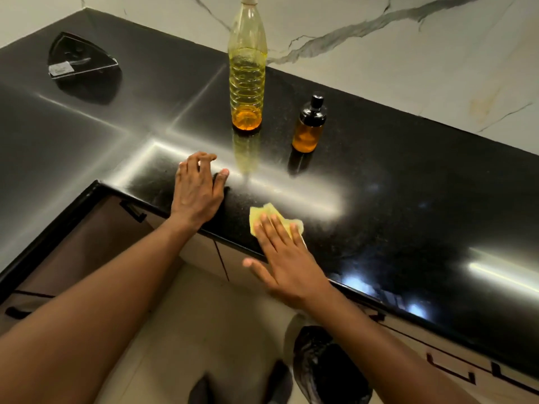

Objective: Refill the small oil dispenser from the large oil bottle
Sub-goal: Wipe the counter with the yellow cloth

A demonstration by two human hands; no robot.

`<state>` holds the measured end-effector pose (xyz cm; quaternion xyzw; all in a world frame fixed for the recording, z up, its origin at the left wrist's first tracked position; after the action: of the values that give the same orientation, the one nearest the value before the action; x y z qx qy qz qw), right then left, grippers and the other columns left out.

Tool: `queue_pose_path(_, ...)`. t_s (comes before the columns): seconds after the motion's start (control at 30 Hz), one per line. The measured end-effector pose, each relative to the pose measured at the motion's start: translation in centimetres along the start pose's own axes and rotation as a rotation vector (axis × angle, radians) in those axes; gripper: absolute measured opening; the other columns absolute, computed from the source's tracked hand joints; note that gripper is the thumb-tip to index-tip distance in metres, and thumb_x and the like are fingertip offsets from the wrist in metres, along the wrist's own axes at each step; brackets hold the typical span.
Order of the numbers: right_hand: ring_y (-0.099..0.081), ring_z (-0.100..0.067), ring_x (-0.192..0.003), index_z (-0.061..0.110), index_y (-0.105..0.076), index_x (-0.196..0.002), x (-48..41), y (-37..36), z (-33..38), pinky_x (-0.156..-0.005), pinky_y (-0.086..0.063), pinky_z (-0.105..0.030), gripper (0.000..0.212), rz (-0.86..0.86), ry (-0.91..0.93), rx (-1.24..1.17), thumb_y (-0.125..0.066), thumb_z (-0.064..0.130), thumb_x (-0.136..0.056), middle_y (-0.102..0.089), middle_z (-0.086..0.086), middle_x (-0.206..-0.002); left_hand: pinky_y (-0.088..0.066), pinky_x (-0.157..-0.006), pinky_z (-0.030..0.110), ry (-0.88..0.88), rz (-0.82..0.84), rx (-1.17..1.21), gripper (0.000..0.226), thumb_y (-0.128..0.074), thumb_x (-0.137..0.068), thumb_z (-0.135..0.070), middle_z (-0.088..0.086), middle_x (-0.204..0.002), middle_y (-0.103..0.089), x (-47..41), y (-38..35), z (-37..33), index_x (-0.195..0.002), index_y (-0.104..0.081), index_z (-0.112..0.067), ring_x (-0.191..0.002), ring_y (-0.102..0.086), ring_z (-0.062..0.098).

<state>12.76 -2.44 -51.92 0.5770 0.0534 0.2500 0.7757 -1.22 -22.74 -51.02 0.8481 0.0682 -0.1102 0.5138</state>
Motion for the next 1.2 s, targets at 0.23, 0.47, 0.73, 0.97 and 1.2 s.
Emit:
queue_pose_path(0.23, 0.01, -0.016, -0.161, 0.026, -0.006, -0.168, -1.8, 2.5, -7.3, -0.13, 0.001, -0.049, 0.089, -0.095, -0.266, 0.021, -0.005, 0.077, -0.095, 0.008, 0.002, -0.174, -0.036, -0.111, 0.052, -0.004, 0.005, -0.006, 0.046, -0.046, -0.105, -0.044, 0.017, -0.139, -0.049, -2.3, 2.6, 5.6, -0.136, -0.05, -0.01, -0.129, -0.046, 0.037)
queue_pose_path(0.47, 0.012, -0.023, -0.162, 0.015, 0.0, -0.168, -13.4, 3.6, -3.3, -0.129, 0.009, -0.053, 0.084, -0.113, -0.388, -0.009, -0.018, 0.068, -0.105, 0.009, -0.005, -0.176, -0.041, -0.104, 0.045, 0.074, -0.043, 0.066, 0.047, -0.046, -0.104, -0.049, 0.012, -0.137, -0.052, -2.9, 3.7, 8.1, -0.135, -0.05, -0.014, -0.125, -0.048, 0.031)
queue_pose_path(0.73, 0.021, -0.01, -0.159, 0.023, 0.0, -0.168, -6.4, -1.2, 6.5, -0.131, 0.008, -0.047, 0.091, 0.012, -0.002, 0.058, -0.002, 0.078, -0.097, 0.013, 0.003, -0.174, -0.037, -0.111, 0.046, 0.016, -0.04, 0.094, 0.043, -0.044, -0.105, -0.047, 0.01, -0.135, -0.052, -2.8, 3.8, 8.5, -0.133, -0.05, -0.015, -0.124, -0.049, 0.029)
queue_pose_path(0.97, 0.013, -0.019, -0.162, 0.018, 0.0, -0.168, -14.4, 4.2, -4.2, -0.129, 0.008, -0.051, 0.089, -0.121, -0.428, 0.036, -0.009, 0.074, -0.1, 0.009, -0.003, -0.176, -0.038, -0.108, 0.049, 0.0, -0.063, 0.027, 0.045, -0.044, -0.106, -0.046, 0.013, -0.133, -0.052, -5.4, 6.3, 14.1, -0.134, -0.05, -0.012, -0.121, -0.048, 0.033)
queue_pose_path(1.2, 0.016, -0.02, -0.161, 0.016, 0.001, -0.168, -19.4, 0.7, 9.2, -0.129, 0.01, -0.054, 0.087, -0.063, -0.138, -0.03, -0.022, 0.07, -0.104, 0.01, -0.005, -0.175, -0.038, -0.108, 0.047, 0.084, -0.118, 0.056, 0.045, -0.042, -0.106, -0.046, 0.012, -0.135, -0.056, -6.0, 7.0, 16.0, -0.133, -0.053, -0.011, -0.123, -0.049, 0.033)
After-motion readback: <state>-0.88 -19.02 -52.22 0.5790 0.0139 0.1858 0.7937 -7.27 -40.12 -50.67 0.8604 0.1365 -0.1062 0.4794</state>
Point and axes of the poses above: each hand's wrist, its own x-axis away from the middle knuckle, its own y-axis out of the back of the hand, z = x × y, the point moved 6 cm from there along -x, towards the middle knuckle
